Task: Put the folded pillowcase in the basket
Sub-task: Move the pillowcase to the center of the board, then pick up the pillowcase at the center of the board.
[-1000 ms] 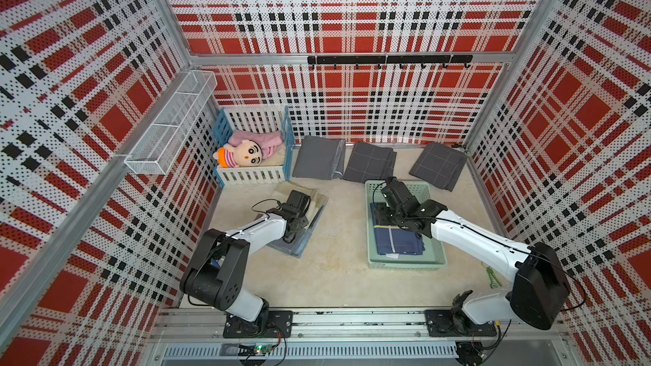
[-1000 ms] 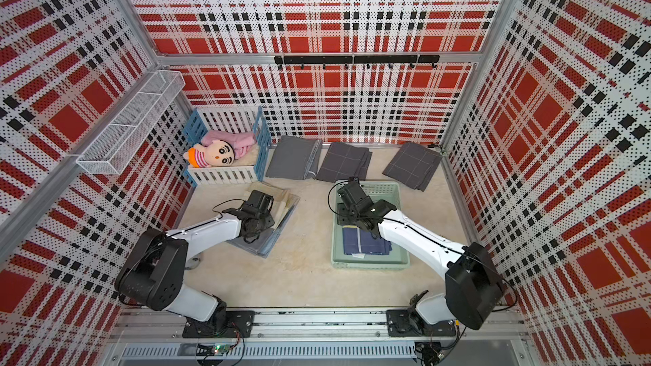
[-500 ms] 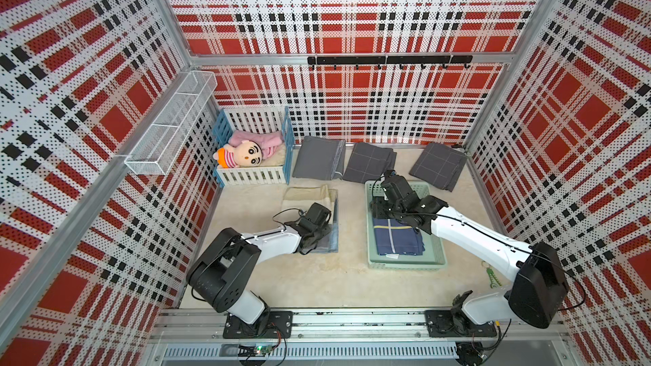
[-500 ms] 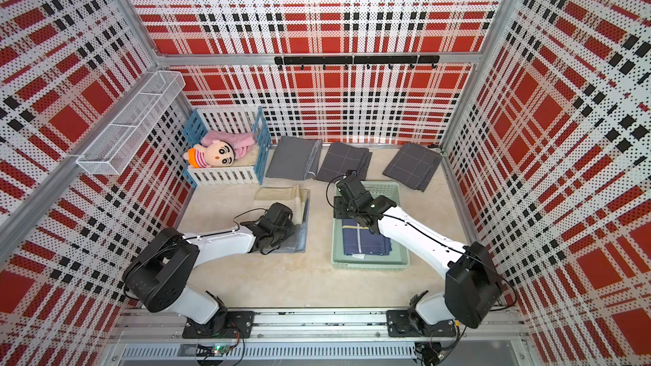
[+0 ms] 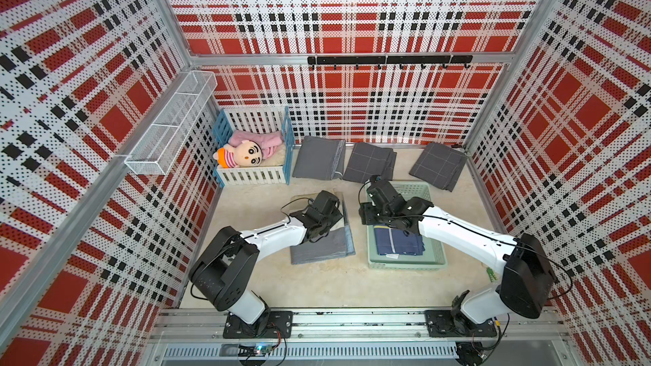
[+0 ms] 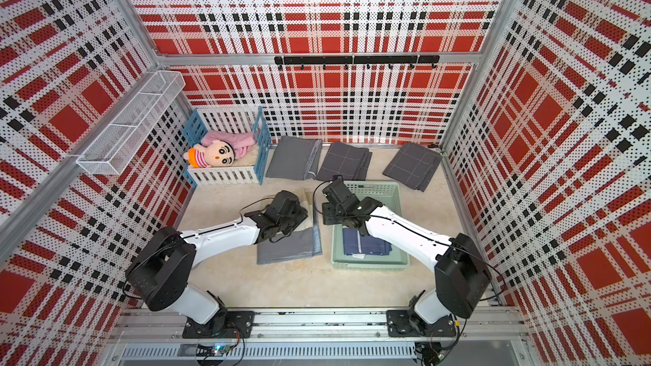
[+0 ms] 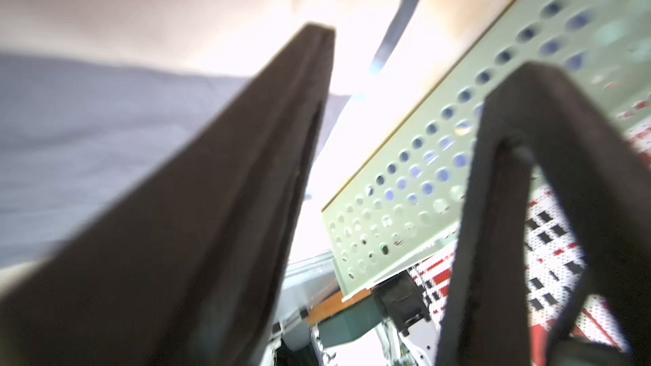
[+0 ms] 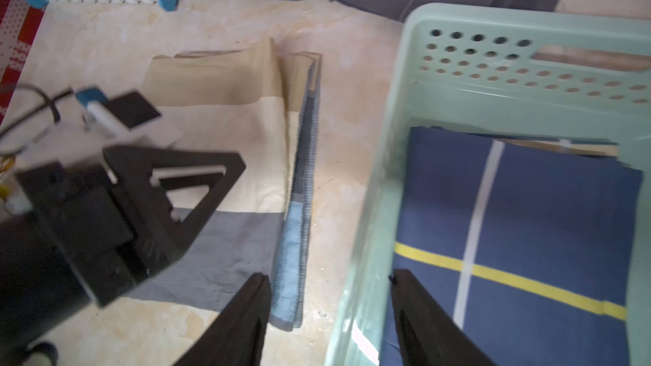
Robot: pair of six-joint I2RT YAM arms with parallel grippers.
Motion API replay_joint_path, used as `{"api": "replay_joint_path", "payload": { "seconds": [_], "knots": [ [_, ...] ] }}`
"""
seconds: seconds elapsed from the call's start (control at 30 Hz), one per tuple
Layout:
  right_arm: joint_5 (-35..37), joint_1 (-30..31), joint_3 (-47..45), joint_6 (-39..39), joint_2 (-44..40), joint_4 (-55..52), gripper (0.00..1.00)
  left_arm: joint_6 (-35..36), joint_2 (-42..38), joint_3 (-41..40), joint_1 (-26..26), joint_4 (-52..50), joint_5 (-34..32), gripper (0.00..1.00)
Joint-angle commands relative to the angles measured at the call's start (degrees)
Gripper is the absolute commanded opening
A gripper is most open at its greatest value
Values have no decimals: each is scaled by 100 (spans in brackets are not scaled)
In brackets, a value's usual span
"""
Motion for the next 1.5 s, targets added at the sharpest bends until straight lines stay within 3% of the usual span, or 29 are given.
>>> {"api": "replay_joint_path", "payload": {
  "seconds": [0.0, 0.17, 0.33, 0.77, 1.0, 1.07, 1.2, 1.3, 1.33, 1.4, 1.47],
  "knots": [
    [-55, 386, 399, 94, 479, 23, 63, 800, -182, 17, 739, -458, -33, 48],
    [-20, 634, 1047, 320, 1419, -218, 74, 1504, 16, -60, 1659, -562, 168, 46],
    [-324, 635, 1157, 542, 2053, -291, 78, 1777, 264, -85, 2042, -655, -35, 46],
    [-871, 609, 1220, 771, 2438, -718, 81, 1985, 892, 234, 2188, -602, -593, 46],
    [-1138, 251, 915, 587, 2445, -671, 81, 2083, 1315, 386, 2313, -324, -324, 46],
    [-1284, 235, 974, 215, 2515, -854, 81, 2117, 1449, 395, 2313, -229, -160, 45],
    [-1460, 239, 940, 178, 2582, -838, 80, 2228, 1574, 380, 2321, -60, 64, 35],
    [-1616, 239, 862, 206, 2667, -664, 80, 2294, 1519, 306, 2313, 9, 160, 18],
    [-2054, 256, 910, 195, 2720, -521, 77, 2328, 1491, 275, 2314, 26, 193, 12],
    [-2173, 315, 1021, 144, 2827, -519, 73, 2382, 1419, 215, 2313, 48, 208, 1],
    [-2224, 374, 1129, 78, 2898, -576, 62, 2394, 1352, 148, 2337, 48, 237, 0]
  ]
}}
